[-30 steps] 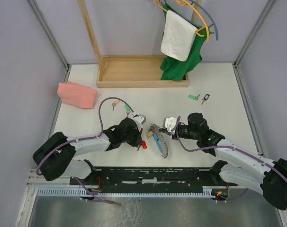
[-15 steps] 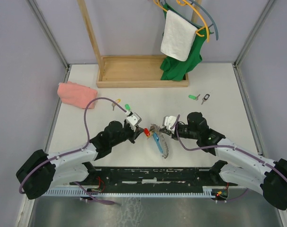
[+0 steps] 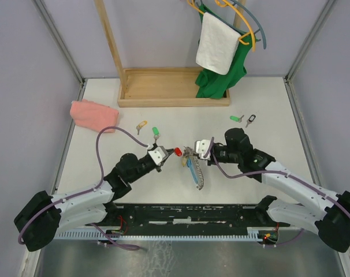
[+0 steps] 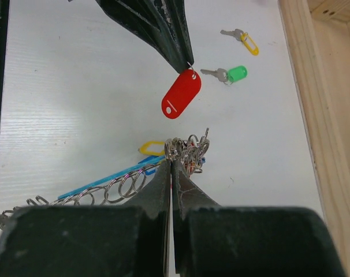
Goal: Put the keys on the keyring
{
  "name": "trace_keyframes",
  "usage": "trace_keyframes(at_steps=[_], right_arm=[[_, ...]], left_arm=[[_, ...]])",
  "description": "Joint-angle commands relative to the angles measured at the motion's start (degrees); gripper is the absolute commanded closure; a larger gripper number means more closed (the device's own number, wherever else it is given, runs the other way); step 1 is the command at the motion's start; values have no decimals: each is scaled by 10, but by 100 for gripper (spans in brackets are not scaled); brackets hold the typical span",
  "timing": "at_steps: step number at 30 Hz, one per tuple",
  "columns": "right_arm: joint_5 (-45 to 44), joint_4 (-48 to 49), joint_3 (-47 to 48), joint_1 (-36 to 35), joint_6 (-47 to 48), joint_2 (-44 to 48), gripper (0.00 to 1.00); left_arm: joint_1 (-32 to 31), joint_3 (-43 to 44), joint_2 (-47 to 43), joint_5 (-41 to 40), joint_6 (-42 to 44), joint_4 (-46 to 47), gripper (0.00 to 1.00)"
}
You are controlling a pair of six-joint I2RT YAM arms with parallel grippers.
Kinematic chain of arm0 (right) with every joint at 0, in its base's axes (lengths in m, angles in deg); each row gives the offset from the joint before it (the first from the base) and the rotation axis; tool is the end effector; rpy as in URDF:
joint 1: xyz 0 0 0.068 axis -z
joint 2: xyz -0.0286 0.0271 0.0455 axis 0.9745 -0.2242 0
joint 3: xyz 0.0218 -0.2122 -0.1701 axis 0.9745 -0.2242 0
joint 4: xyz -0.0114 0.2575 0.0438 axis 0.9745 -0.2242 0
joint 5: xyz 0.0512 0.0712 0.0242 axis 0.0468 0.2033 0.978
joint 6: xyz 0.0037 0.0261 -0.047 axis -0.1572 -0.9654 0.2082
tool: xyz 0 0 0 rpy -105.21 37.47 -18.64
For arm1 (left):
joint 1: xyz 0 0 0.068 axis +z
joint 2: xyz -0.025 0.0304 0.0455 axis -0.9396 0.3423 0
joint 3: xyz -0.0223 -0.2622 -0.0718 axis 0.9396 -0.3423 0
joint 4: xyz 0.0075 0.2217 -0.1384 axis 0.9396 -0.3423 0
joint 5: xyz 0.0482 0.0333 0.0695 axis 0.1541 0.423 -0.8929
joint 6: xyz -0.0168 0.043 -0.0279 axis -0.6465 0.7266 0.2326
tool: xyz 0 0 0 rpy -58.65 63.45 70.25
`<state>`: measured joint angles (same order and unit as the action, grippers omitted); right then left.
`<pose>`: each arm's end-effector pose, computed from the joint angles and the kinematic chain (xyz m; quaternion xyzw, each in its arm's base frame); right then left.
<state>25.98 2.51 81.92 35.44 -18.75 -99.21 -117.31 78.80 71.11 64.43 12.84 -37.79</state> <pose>0.1590 0.1647 0.2607 -0.6084 0.5710 0.2526 0.4899 0.1375 -0.1542 0.2153 0.3942 0.6113 -0.2354 0.6446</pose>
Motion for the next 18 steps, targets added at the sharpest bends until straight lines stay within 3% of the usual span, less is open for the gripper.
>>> trace_keyframes(at_steps=[1,6,11,18], right_arm=[[27,48,24,-2,53,1,99],[75,220,-40,-2,46,-15,99],[88,233,-66,-4,113,-10,99],[66,143,-51,-25,239,12,99]], left_arm=[[3,-29,-22,43,89,106,97],[3,-53,-38,76,139,141,97],[3,-68,-67,113,179,134,97],[2,-72,-38,164,232,125,97]])
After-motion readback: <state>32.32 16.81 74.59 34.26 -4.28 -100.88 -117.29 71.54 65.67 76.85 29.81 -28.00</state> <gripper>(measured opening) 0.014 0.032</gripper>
